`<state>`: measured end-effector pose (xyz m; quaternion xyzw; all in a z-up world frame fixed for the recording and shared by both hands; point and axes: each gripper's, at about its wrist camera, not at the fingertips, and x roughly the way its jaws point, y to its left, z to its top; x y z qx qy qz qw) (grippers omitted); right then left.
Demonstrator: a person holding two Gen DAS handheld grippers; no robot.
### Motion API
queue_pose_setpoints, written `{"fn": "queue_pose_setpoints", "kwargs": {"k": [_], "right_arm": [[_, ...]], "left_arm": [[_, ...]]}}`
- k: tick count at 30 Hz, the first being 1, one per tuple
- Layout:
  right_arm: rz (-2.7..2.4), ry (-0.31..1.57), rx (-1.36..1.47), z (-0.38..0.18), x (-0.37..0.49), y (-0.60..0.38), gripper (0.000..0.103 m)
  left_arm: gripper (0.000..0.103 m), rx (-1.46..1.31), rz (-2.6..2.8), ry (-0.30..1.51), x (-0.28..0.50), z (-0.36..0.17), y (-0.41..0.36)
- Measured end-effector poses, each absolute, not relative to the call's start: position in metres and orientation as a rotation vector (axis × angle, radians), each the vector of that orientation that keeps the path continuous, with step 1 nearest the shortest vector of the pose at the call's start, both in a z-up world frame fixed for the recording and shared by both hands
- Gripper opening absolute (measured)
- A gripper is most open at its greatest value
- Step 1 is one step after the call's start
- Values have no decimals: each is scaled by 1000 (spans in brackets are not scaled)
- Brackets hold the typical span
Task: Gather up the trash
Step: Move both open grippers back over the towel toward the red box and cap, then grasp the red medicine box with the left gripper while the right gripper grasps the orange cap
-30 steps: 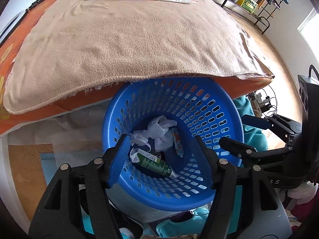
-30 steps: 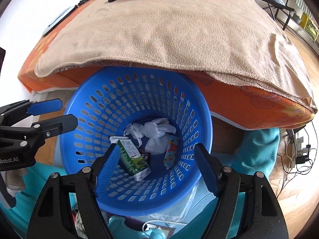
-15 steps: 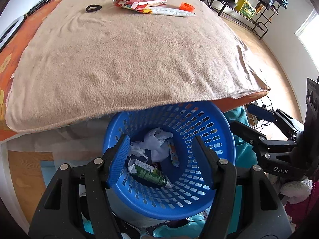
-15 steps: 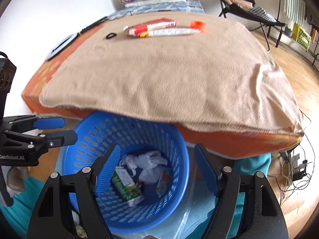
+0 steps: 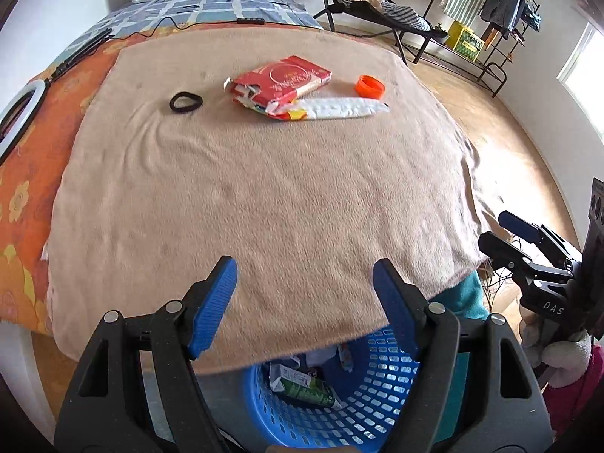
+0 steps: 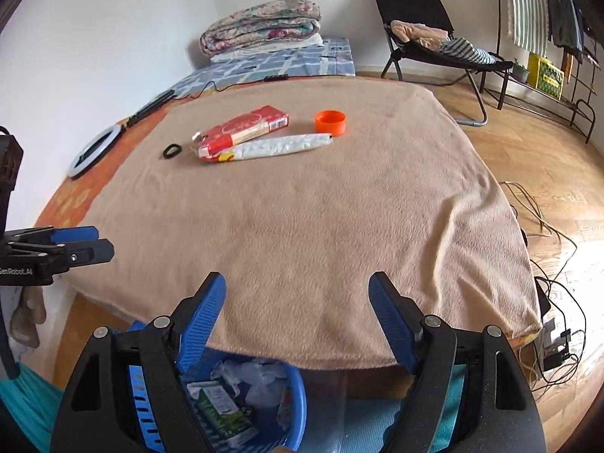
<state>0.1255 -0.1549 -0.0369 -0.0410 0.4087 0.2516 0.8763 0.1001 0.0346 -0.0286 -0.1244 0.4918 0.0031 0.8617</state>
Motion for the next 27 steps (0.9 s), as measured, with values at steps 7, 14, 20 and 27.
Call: {"fn": "queue_pose_setpoints", "kwargs": {"k": [7, 14, 20, 27], "right_arm": [[497, 847, -20, -24, 176, -153, 78], [493, 888, 60, -25, 232, -147, 78], [491, 898, 64, -32, 278, -132, 78], [503, 916, 75, -46, 320, -116, 78]], "left_arm": [[84, -181, -7, 1004, 163, -17, 53], [85, -88, -25, 1018, 230, -21, 62], [85, 54, -27, 1047, 284, -38, 57], [85, 149, -68, 1118, 335, -69, 50]]}}
